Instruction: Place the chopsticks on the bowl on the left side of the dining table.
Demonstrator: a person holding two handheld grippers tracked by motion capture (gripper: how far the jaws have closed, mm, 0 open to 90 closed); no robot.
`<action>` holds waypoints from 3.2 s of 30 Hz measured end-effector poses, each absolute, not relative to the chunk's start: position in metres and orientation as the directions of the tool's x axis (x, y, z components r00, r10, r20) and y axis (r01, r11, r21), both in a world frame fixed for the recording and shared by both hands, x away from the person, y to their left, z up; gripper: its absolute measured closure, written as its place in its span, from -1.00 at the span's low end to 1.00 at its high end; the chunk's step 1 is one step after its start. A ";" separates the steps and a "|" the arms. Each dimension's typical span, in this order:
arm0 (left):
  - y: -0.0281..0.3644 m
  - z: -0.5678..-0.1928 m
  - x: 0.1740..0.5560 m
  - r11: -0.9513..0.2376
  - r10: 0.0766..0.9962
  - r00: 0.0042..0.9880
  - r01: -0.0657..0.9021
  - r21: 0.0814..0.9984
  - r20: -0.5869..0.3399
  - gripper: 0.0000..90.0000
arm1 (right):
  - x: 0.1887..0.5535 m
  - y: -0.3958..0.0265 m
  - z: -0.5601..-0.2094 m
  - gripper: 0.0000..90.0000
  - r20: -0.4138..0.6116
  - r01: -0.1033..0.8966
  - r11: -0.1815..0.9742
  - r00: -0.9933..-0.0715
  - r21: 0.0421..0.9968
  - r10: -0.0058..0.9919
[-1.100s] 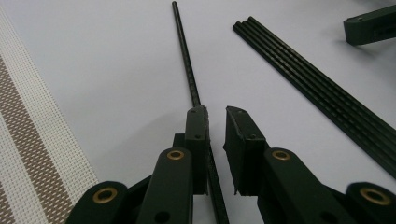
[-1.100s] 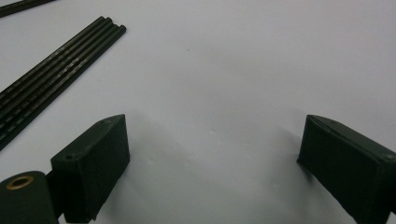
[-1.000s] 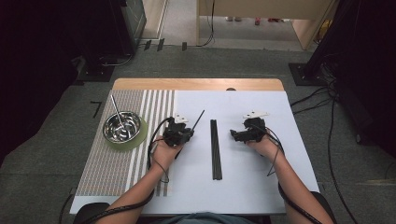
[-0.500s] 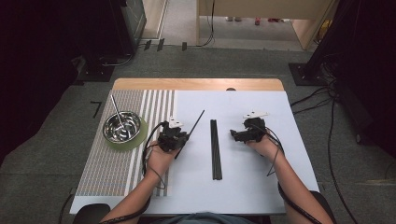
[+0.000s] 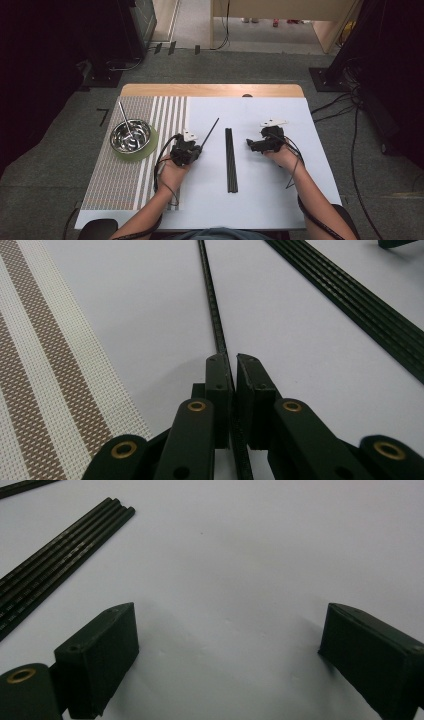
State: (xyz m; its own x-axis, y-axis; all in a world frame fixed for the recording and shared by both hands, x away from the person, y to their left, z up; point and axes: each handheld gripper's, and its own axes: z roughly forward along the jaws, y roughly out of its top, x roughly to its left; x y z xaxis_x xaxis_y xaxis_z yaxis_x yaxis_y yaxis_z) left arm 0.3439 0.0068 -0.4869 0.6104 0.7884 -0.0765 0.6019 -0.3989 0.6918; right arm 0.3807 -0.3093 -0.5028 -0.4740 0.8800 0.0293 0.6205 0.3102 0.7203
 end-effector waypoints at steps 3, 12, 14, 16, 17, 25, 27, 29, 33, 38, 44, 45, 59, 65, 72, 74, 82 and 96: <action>0.007 -0.488 0.343 -0.405 0.785 0.616 0.595 0.695 -0.070 0.89 | 0.381 -0.309 -0.503 -0.82 0.028 0.621 0.311 -0.474 0.719 0.880; 0.005 -0.489 0.340 -0.418 0.785 0.619 0.569 0.709 -0.033 0.91 | 0.381 -0.309 -0.503 -0.82 0.027 0.620 0.313 -0.475 0.719 0.879; 0.006 -0.489 0.340 -0.415 0.785 0.618 0.572 0.708 -0.039 0.92 | 0.381 -0.309 -0.503 -0.82 0.028 0.621 0.312 -0.474 0.719 0.880; 0.007 -0.489 0.341 -0.407 0.785 0.617 0.578 0.708 -0.053 0.93 | 0.381 -0.309 -0.503 -0.82 0.029 0.621 0.312 -0.475 0.719 0.879; 0.007 -0.489 0.342 -0.401 0.786 0.615 0.584 0.706 -0.063 0.94 | 0.381 -0.309 -0.503 -0.82 0.029 0.622 0.312 -0.475 0.719 0.880; 0.011 -0.487 0.345 -0.395 0.782 0.618 0.591 0.703 -0.080 0.94 | 0.381 -0.309 -0.503 -0.83 0.029 0.621 0.313 -0.476 0.719 0.879; 0.013 -0.485 0.346 -0.384 0.784 0.614 0.596 0.706 -0.092 0.95 | 0.381 -0.309 -0.503 -0.83 0.029 0.621 0.312 -0.475 0.719 0.879; 0.015 -0.484 0.348 -0.370 0.783 0.611 0.602 0.707 -0.111 0.95 | 0.381 -0.309 -0.503 -0.83 0.029 0.622 0.312 -0.475 0.718 0.880; 0.018 -0.479 0.350 -0.359 0.781 0.613 0.601 0.714 -0.123 0.95 | 0.381 -0.309 -0.503 -0.83 0.029 0.621 0.312 -0.476 0.719 0.879; 0.021 -0.475 0.352 -0.361 0.772 0.622 0.600 0.714 -0.131 0.95 | 0.381 -0.309 -0.503 -0.83 0.029 0.621 0.312 -0.476 0.719 0.879; 0.022 -0.471 0.353 -0.355 0.767 0.627 0.594 0.722 -0.138 0.95 | 0.381 -0.309 -0.503 -0.83 0.028 0.621 0.313 -0.476 0.719 0.879; 0.023 -0.469 0.353 -0.355 0.766 0.628 0.592 0.724 -0.137 0.95 | 0.381 -0.309 -0.503 -0.83 0.029 0.621 0.313 -0.476 0.719 0.879; 0.029 -0.459 0.355 -0.340 0.756 0.635 0.587 0.734 -0.158 0.95 | 0.381 -0.309 -0.503 -0.83 0.030 0.622 0.311 -0.474 0.718 0.880; 0.030 -0.456 0.356 -0.342 0.751 0.640 0.587 0.734 -0.161 0.95 | 0.381 -0.309 -0.503 -0.83 0.028 0.621 0.313 -0.476 0.718 0.879; 0.033 -0.451 0.356 -0.332 0.748 0.641 0.584 0.741 -0.170 0.95 | 0.381 -0.309 -0.503 -0.83 0.028 0.621 0.313 -0.476 0.719 0.879; 0.034 -0.450 0.357 -0.331 0.748 0.641 0.585 0.741 -0.172 0.95 | 0.381 -0.309 -0.503 -0.83 0.028 0.620 0.314 -0.477 0.719 0.879; 0.040 -0.443 0.357 -0.319 0.748 0.640 0.580 0.749 -0.177 0.95 | 0.381 -0.309 -0.503 -0.83 0.027 0.618 0.315 -0.478 0.720 0.878; 0.049 -0.433 0.359 -0.315 0.741 0.643 0.587 0.746 -0.193 0.95 | 0.381 -0.309 -0.503 -0.83 0.028 0.620 0.313 -0.476 0.720 0.879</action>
State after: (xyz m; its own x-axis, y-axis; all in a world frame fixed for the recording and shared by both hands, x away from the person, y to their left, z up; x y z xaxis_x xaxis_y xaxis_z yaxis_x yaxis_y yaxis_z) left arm 0.3593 0.0491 -0.4330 0.6432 0.7411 -0.1926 0.5866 -0.3153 0.7460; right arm 0.3813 -0.3092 -0.5027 -0.4763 0.8788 0.0278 0.6198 0.3132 0.7196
